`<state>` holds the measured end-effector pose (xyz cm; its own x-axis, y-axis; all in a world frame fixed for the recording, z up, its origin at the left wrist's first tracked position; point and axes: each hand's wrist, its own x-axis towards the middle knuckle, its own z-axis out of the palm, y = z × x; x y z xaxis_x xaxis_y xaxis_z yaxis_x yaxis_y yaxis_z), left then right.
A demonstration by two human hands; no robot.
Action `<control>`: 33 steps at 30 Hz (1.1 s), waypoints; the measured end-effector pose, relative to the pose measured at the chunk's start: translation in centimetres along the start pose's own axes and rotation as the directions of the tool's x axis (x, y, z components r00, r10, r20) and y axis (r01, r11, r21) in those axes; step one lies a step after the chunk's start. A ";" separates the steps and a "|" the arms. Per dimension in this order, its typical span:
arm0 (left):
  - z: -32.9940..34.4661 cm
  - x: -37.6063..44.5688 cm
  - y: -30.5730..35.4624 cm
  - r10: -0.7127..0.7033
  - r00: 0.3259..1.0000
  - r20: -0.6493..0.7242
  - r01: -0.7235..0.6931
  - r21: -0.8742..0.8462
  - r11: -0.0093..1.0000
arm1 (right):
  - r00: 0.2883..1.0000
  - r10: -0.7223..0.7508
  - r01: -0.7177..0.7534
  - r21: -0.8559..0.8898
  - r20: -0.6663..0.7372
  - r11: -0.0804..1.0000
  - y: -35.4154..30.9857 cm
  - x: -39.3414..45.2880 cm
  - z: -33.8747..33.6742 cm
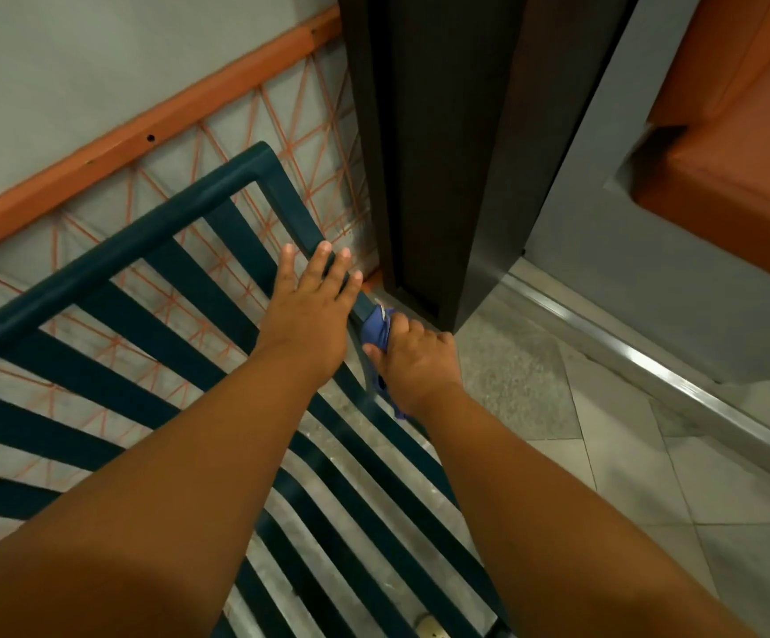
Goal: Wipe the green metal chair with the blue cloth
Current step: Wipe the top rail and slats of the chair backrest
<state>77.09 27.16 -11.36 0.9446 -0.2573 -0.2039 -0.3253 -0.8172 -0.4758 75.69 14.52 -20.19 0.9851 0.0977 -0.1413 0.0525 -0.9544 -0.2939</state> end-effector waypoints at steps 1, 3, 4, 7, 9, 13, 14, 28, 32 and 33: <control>0.1 -0.1 0.0 0.003 1.000 -0.007 -0.003 0.003 1.000 | 0.998 0.003 -0.006 0.064 0.058 0.998 0.3 0.5 -0.3; 0.2 -0.2 -0.1 0.007 1.000 -0.018 -0.006 0.009 1.000 | 0.961 -0.001 -0.084 0.297 0.275 0.951 1.3 1.0 -1.0; 0.2 -0.3 -0.1 0.008 1.000 -0.015 -0.008 0.009 1.000 | 0.914 -0.016 -0.179 0.437 0.405 0.881 2.0 1.3 -1.6; 0.1 -0.2 -0.1 0.020 1.000 0.008 -0.019 -0.011 1.000 | 0.796 -0.067 -0.300 0.488 0.602 0.820 3.3 1.7 -3.3; 0.1 -0.1 0.0 0.013 1.000 0.010 -0.012 -0.027 1.000 | 0.829 -0.057 -0.159 0.332 0.556 0.930 2.4 1.6 -3.3; 0.1 -0.1 0.0 0.007 1.000 0.008 -0.007 -0.032 0.999 | 0.986 0.021 -0.022 0.002 0.163 1.000 0.6 -1.4 -0.9; 0.1 -0.1 0.0 0.005 1.000 0.010 -0.004 -0.031 1.000 | 0.997 0.004 0.004 -0.106 0.078 0.994 0.6 -2.5 -0.2; 1.1 -2.4 4.0 0.067 0.989 0.134 -0.062 -0.037 0.997 | 0.950 0.024 -0.048 0.071 0.312 0.996 3.2 -2.8 -1.4; 1.3 -2.7 4.6 0.043 0.986 0.163 -0.028 -0.094 0.995 | 0.989 0.002 0.019 -0.142 0.146 0.990 1.9 -6.8 0.7; 1.3 -2.7 4.6 0.044 0.985 0.165 -0.028 -0.100 0.995 | 0.992 -0.009 0.033 -0.186 0.128 0.982 2.1 -7.8 0.8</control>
<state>72.99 24.75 -14.15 0.9090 -0.2047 -0.3631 -0.3456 -0.8571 -0.3821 67.97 11.99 -20.44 0.9557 0.1416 -0.2581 0.1145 -0.9865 -0.1172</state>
